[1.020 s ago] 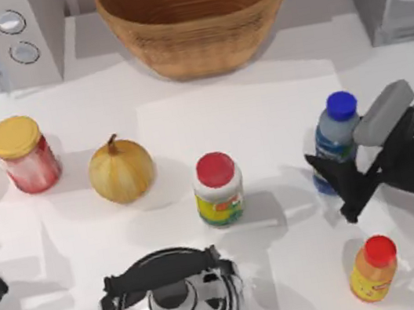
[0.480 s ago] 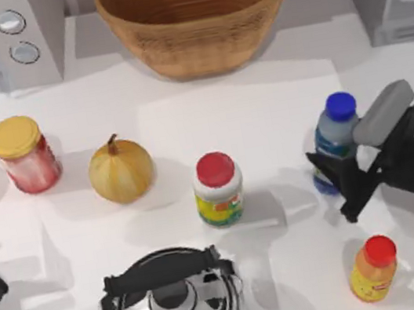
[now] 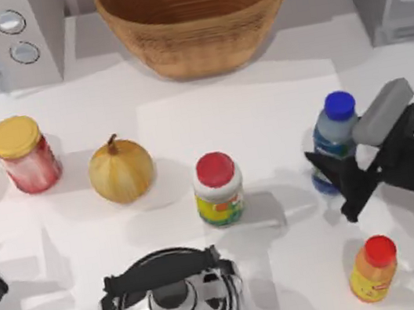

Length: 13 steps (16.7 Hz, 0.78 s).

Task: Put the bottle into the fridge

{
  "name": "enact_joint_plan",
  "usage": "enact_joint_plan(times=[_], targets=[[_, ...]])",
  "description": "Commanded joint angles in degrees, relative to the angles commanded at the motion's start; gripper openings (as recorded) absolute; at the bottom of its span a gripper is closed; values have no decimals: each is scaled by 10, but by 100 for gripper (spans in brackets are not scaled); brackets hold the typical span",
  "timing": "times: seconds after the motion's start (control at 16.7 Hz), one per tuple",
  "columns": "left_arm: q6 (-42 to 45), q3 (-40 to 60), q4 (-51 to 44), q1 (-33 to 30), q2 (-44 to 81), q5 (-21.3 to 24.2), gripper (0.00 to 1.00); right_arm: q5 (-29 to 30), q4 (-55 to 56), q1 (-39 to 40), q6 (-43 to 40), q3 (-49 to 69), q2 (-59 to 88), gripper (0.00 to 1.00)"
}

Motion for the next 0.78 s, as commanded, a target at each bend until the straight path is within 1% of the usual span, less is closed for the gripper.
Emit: enact_joint_plan(times=[0.18,0.48,0.66,0.78], targets=[[0,0,0,0,0,0,100,-45,-45,-29,-35,13,-50,1],[0,0,0,0,0,0,100,-124,-151,-150,-105,1,-141,1],[0,0,0,0,0,0,100,-162,-200,-208,-121,-6,-161,1],[0,0,0,0,0,0,100,-186,-225,-224,-117,-4,-169,1]])
